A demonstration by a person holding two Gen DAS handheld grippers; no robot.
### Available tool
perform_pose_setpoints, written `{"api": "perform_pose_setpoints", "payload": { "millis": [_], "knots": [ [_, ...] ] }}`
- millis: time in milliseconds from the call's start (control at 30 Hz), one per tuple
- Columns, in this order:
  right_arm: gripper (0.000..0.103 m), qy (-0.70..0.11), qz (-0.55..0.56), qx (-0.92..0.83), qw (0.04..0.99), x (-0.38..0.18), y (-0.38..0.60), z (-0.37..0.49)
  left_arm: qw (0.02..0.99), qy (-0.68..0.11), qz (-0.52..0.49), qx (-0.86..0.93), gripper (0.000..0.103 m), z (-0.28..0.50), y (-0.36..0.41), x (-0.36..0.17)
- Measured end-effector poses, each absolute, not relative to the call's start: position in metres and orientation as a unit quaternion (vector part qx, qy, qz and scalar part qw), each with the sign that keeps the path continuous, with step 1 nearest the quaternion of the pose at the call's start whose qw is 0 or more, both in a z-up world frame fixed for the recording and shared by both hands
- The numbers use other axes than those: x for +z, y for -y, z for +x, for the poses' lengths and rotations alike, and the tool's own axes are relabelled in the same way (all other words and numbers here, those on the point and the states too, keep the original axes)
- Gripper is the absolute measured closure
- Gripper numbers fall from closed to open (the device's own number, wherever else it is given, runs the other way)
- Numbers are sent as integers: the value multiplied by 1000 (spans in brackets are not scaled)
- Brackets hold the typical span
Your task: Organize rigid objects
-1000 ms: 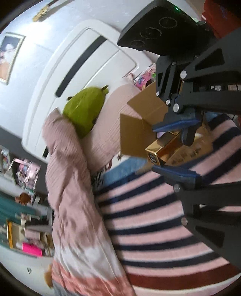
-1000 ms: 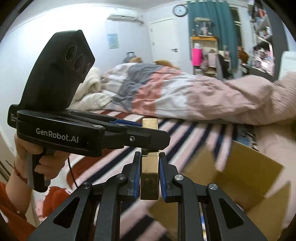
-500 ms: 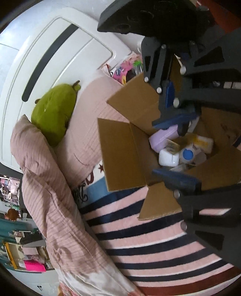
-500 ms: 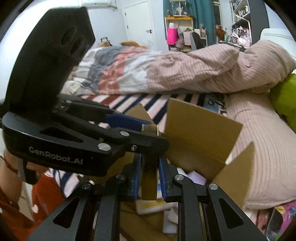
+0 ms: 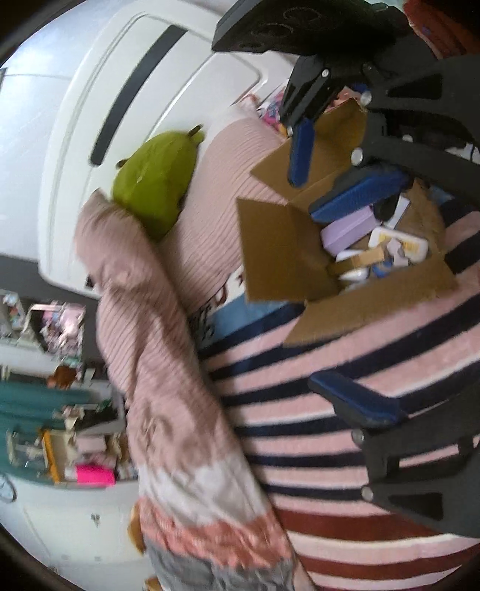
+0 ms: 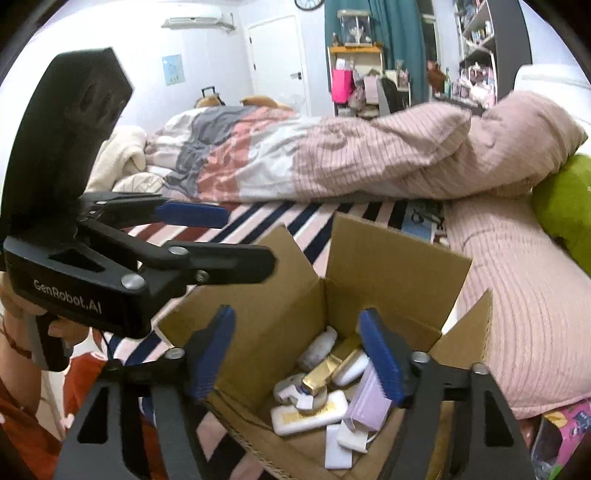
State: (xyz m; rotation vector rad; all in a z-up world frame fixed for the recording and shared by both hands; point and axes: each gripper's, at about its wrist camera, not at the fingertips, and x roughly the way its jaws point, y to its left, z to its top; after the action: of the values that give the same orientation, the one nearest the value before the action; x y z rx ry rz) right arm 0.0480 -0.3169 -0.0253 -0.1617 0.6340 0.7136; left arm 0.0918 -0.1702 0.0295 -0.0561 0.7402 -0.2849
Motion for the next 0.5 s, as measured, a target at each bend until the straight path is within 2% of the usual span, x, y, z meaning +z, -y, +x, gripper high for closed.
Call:
{"api": "perform_pose_setpoints", "payload": {
  "millis": [67, 167, 300, 367, 500],
  "knots": [
    [15, -285, -81, 340, 893, -18, 315, 43, 929, -345, -33, -128, 14, 80, 160, 36],
    [6, -246, -97, 328, 907, -6, 309, 33, 941, -325, -35, -94, 14, 64, 143, 45],
    [5, -223, -101, 316, 916, 3, 301, 21, 949, -311, -33, -34, 14, 48, 120, 50],
    [0, -219, -102, 313, 919, 4, 297, 19, 952, -305, -38, -6, 14, 38, 106, 50],
    [0, -229, -98, 317, 915, 0, 289, 19, 953, -299, -43, 33, 14, 25, 86, 46]
  ]
}}
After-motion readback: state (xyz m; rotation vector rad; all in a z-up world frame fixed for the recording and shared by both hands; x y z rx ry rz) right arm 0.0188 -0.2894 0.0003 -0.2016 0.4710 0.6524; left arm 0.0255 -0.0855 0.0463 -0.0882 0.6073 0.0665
